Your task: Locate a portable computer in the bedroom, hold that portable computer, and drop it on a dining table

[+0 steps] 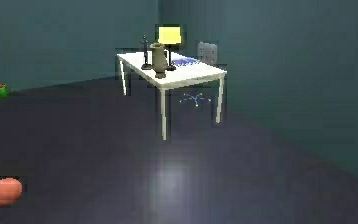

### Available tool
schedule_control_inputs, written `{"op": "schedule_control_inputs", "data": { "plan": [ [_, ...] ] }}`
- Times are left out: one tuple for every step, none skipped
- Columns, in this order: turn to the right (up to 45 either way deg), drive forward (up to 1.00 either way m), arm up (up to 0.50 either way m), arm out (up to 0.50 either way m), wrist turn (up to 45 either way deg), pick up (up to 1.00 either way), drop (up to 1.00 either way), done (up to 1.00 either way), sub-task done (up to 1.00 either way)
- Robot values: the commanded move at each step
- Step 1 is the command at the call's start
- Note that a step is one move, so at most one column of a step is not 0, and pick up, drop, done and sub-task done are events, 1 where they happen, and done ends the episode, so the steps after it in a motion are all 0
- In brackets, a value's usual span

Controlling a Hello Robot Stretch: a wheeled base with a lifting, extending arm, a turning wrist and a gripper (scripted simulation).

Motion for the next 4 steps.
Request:
{"op": "schedule_control_inputs", "data": {
  "plan": [
    [45.0,0.00,0.00,0.00,0.0,0.00,0.00,0.00,0.00],
    [45.0,0.00,0.00,0.00,0.0,0.00,0.00,0.00,0.00],
    [45.0,0.00,0.00,0.00,0.0,0.00,0.00,0.00,0.00],
    [27.0,0.00,0.00,0.00,0.0,0.00,0.00,0.00,0.00]
  ]
}}
